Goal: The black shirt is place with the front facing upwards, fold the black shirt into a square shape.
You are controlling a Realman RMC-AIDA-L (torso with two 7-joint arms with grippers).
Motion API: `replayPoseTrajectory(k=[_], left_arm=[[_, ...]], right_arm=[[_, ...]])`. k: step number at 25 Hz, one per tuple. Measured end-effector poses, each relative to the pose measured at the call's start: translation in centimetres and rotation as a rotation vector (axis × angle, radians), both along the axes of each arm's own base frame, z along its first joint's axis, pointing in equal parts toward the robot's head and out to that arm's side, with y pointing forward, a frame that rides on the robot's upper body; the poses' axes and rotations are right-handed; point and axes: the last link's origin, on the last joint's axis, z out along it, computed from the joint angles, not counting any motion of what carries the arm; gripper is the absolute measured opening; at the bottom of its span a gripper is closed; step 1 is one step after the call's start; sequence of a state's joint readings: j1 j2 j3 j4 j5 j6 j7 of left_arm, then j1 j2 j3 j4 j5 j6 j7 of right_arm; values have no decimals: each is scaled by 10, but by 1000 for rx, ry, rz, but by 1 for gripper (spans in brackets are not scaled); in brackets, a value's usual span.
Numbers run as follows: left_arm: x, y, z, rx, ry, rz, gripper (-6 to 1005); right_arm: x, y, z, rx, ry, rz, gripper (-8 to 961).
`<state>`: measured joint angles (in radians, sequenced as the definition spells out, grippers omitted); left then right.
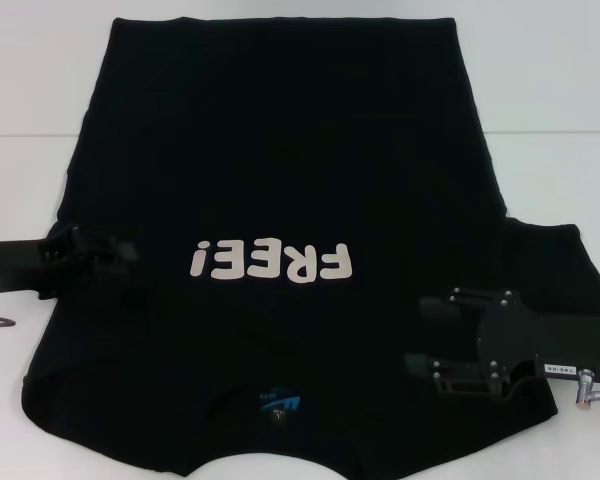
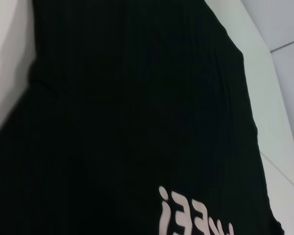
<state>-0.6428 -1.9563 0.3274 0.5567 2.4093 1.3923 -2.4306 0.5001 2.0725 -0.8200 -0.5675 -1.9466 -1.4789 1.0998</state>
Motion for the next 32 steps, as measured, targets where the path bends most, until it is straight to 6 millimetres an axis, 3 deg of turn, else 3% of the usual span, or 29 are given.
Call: replayPoseTrajectory(k=[3, 9, 14, 16, 22, 32], left_arm=[[-2, -1, -3, 30, -22, 1, 232], [-1, -9, -5, 90, -132, -25, 360], [-25, -28, 8, 107, -138, 47, 466], [-36, -34, 13, 128, -131, 84, 671], [-55, -39, 19, 187, -88, 161, 767], [-67, -34, 14, 230, -22, 224, 762]], right_arm=[[0, 0, 0, 0, 0, 0, 758], [0, 0, 0, 1, 0, -1, 758], [1, 0, 1, 3, 1, -3, 758], [1, 0, 0, 3, 1, -3, 758], [0, 0, 0, 1, 2, -1, 758], [-1, 0, 0, -1, 6, -6, 758]])
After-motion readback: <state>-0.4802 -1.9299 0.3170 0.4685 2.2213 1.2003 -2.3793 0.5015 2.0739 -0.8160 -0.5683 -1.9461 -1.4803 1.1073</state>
